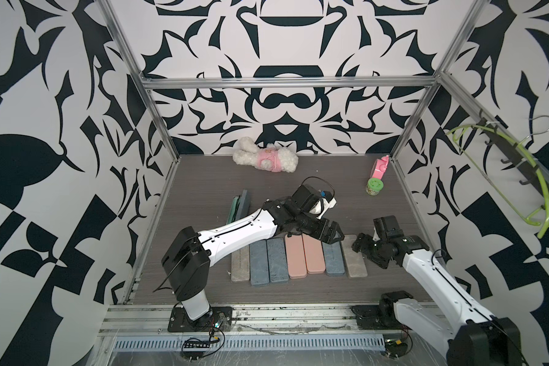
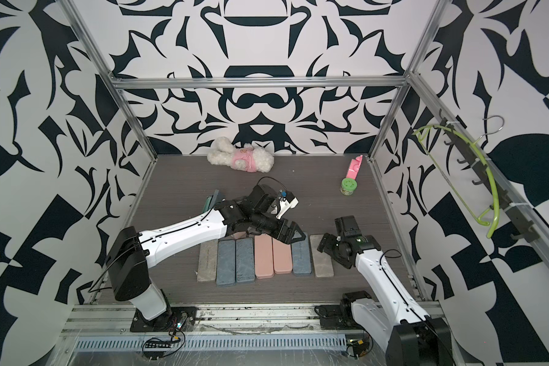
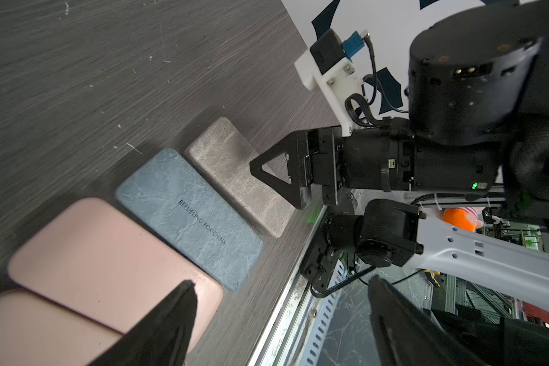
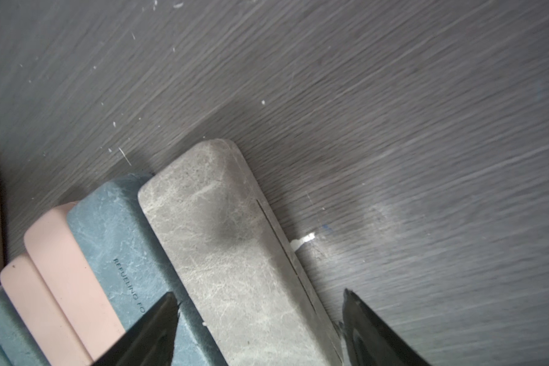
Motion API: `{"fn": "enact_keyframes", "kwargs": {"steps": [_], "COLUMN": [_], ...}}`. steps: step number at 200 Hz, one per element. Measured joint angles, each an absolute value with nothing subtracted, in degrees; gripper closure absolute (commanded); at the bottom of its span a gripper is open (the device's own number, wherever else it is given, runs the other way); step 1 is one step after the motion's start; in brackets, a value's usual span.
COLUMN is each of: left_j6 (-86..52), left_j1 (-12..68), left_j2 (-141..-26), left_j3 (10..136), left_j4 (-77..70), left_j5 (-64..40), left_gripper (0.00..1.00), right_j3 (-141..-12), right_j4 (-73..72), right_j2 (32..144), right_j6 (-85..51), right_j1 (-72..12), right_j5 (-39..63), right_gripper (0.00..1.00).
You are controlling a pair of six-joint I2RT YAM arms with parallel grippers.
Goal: Close the glasses case
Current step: Close the glasses case at the center of the board, then pick up the glasses case at the center of the board.
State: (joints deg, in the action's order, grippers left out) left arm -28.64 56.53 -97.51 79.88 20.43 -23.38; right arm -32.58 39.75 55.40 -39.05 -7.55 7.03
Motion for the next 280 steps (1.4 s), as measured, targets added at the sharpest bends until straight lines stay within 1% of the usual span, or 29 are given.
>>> {"fn": "enact_keyframes", "kwargs": {"steps": [73, 110, 192, 221, 253, 265, 280], "left_j6": [-28.67, -28.69, -28.97, -30.04, -32.16, -32.95, -33.58], "left_j1": [56.4, 56.16, 54.46, 50.13, 41.52, 37.78, 33.71], "left_j2": [-97.56, -97.58, -97.58, -97.34, -95.92, -95.29, -94.67], "left_j3": [79.88, 79.88, 79.88, 79.88, 79.88, 79.88, 79.88], "left_j4": [20.4, 20.43, 20.43, 20.88, 22.37, 22.5, 22.65], "left_j5": [-23.33, -23.35, -23.33, -22.44, -21.12, -20.75, -20.23], "left_gripper": [0.11, 0.11, 0.11, 0.1, 0.11, 0.11, 0.11], "right_j3": [-29.23, -28.86, -29.58, -34.65, -38.46, -38.48, -39.2], "right_j4": [35.09, 33.65, 33.5, 36.69, 35.16, 33.95, 32.49], "right_j2": [58.59, 58.15, 57.76, 55.11, 54.04, 54.52, 56.99], "right_j6": [-39.55, -41.3, -42.37, -42.41, -44.56, -46.22, -48.38], "right_j1": [-7.57, -8.16, -9.56, -9.91, -10.81, -12.99, -18.28], "right_j5": [12.03, 14.2, 13.34, 12.6, 13.76, 13.91, 13.32], "right_gripper": [0.21, 0.22, 0.21, 0.21, 0.22, 0.22, 0.22]}}
